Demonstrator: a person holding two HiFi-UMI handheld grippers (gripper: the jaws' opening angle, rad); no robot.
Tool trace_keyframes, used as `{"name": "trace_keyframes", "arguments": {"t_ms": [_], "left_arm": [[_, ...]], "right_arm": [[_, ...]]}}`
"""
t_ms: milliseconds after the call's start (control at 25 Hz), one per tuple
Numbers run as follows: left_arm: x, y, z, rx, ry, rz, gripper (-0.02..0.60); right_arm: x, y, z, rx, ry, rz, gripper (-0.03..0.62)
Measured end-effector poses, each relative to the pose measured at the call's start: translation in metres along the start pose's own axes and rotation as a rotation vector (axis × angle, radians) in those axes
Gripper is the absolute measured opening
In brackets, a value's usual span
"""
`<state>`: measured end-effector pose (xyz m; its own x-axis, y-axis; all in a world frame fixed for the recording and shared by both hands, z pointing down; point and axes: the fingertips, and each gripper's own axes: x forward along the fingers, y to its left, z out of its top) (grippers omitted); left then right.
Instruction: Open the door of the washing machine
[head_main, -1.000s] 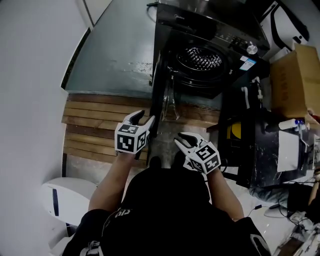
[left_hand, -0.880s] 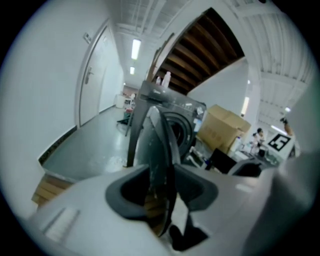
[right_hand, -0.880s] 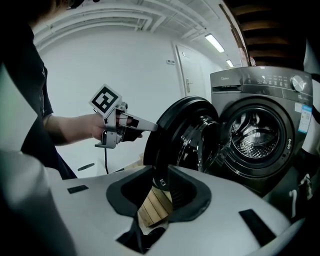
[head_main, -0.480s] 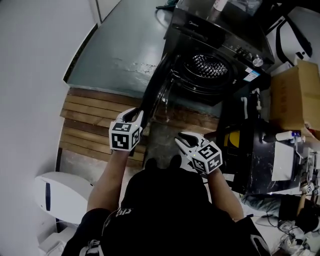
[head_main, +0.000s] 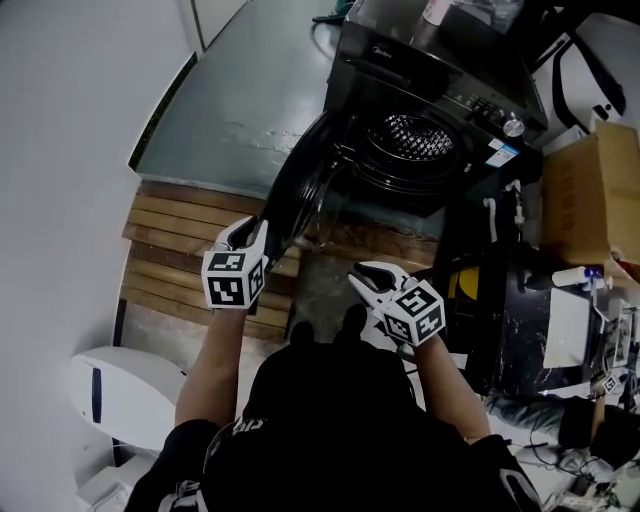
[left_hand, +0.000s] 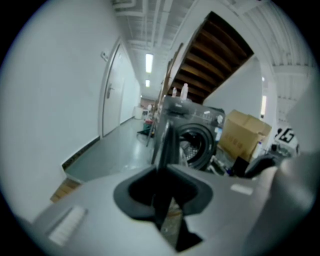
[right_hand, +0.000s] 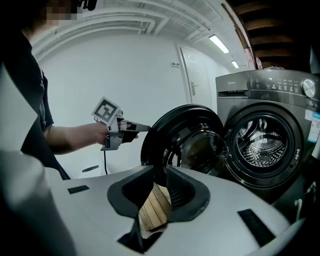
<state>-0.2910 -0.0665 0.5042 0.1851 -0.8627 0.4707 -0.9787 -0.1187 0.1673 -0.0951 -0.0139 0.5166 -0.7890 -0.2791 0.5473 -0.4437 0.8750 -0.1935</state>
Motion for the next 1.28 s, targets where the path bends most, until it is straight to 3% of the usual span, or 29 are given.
{"name": "trace_keyframes", "arguments": {"t_ms": [160,360,920,1120,1280], "left_arm": [[-0.015,-0.025,0.044,0.038,-0.105,-0.016,0.071],[0.002,-0.065,0.089,0.070,-0.178,-0.049,0.058],[0.082,-0.182,0.167,0.082,-0.274,-0.111,0.009],[0.097,-0.214,0.183,0.124,-0.292,-0.111,0.008],[0.100,-0.225,0.192,0.110,-0.321,-0.116,0.008]], "right_arm": [[-0.006,-0.016,0.005,0.002,-0.026,0.010,0.066],[-0.027,-0.056,0.012,0.032,-0.079,-0.010,0.049],[-0.118,-0.218,0.049,0.096,-0.235,-0.207,-0.003],[-0.153,-0.241,0.077,0.082,-0.339,-0.220,-0.005],[-0.173,-0.249,0.099,0.083,-0.432,-0.235,-0.005]]}}
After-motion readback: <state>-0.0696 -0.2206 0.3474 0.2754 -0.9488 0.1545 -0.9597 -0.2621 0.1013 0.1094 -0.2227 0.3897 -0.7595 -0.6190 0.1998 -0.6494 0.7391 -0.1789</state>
